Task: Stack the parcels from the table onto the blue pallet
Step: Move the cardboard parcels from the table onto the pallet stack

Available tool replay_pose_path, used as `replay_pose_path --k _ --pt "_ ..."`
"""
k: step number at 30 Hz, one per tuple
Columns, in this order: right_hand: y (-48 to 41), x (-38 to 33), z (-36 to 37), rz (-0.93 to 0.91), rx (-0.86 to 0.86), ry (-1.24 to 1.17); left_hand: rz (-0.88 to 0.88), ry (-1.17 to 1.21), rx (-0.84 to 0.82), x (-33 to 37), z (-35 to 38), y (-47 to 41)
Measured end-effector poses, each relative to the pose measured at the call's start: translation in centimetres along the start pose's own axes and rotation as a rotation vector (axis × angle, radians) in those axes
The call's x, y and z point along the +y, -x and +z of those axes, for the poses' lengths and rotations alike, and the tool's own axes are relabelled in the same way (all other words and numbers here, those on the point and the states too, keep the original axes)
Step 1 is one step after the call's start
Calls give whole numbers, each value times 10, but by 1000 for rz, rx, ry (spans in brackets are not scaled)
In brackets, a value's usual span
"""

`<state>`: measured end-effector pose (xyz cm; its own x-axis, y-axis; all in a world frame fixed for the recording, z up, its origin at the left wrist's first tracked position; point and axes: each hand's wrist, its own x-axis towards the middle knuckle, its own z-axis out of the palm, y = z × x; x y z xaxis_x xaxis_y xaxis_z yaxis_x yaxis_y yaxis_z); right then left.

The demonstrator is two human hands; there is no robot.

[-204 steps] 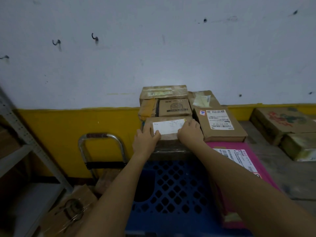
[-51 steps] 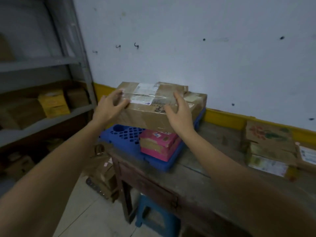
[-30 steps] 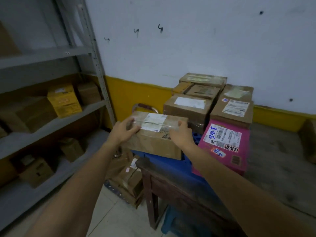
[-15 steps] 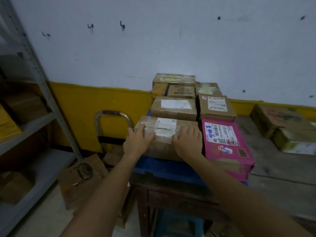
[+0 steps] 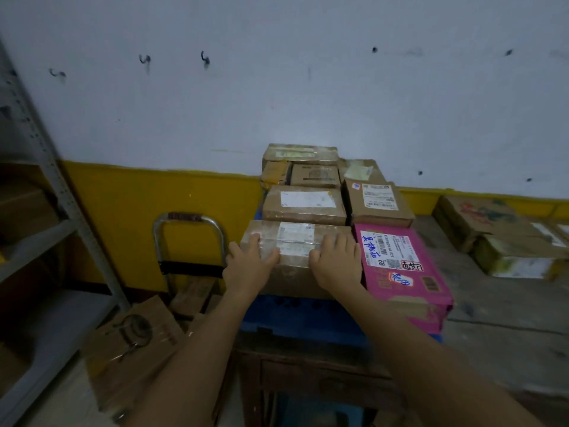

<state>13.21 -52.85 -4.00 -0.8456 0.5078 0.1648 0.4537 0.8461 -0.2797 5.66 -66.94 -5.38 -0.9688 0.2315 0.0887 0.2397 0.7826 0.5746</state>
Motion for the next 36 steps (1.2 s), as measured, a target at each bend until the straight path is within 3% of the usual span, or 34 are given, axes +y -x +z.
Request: replay_pose_path --k 5,12,17,26,36 --pt "-1 1 -1 5 -8 -16 -2 -58 -21 2 -1 1" --pt "0 16 -29 -31 44 -296 41 -210 20 21 -19 -8" --pt "6 57 -52 -61 61 -409 180 -234 95 63 -14 -4" --pt "20 203 -101 34 88 -402 373 -10 110 192 52 34" --pt "49 411 -151 204 65 -403 534 85 -154 356 182 101"
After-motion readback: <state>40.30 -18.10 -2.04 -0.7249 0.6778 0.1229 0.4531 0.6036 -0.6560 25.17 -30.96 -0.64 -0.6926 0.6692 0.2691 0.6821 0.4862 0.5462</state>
